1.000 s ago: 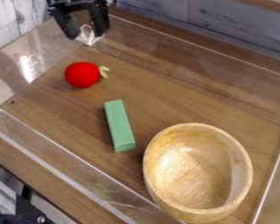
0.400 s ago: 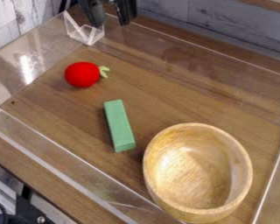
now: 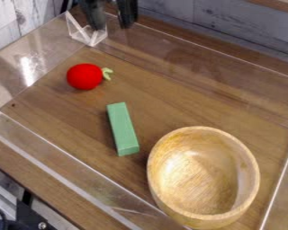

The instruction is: Move the red object to the left side of the table

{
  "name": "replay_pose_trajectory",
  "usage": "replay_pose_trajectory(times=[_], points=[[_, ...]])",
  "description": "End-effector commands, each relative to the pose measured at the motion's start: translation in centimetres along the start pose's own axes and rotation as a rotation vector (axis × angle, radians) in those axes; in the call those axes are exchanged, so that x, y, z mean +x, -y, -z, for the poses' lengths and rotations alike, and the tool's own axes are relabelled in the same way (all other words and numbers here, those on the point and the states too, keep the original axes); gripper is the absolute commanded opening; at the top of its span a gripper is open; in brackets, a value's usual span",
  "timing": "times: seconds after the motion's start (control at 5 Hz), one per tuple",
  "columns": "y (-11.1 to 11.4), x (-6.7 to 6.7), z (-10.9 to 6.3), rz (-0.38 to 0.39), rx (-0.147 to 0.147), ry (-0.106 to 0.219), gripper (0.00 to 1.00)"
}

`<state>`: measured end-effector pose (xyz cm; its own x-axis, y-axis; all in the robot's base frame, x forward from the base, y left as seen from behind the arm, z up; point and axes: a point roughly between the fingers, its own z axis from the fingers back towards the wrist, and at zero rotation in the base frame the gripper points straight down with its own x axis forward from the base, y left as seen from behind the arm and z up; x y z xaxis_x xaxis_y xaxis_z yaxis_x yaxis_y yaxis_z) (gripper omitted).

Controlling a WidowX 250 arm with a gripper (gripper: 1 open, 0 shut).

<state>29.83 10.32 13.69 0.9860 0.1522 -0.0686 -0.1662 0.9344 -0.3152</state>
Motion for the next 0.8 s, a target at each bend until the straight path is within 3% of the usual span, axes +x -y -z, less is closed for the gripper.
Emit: replay_pose_trajectory(times=[0.0, 0.2, 0.4, 0.6], points=[[-0.6, -0.1, -0.9, 0.001, 0.017, 0.035, 1.00], [0.0, -0.6, -0.3, 0.022, 0.021, 0.018, 1.00], [0.1, -1.4, 1.1, 0.023, 0.012, 0.015, 1.00], [0.7, -2.3, 2.8, 0.034, 0.023, 0.022, 1.00]])
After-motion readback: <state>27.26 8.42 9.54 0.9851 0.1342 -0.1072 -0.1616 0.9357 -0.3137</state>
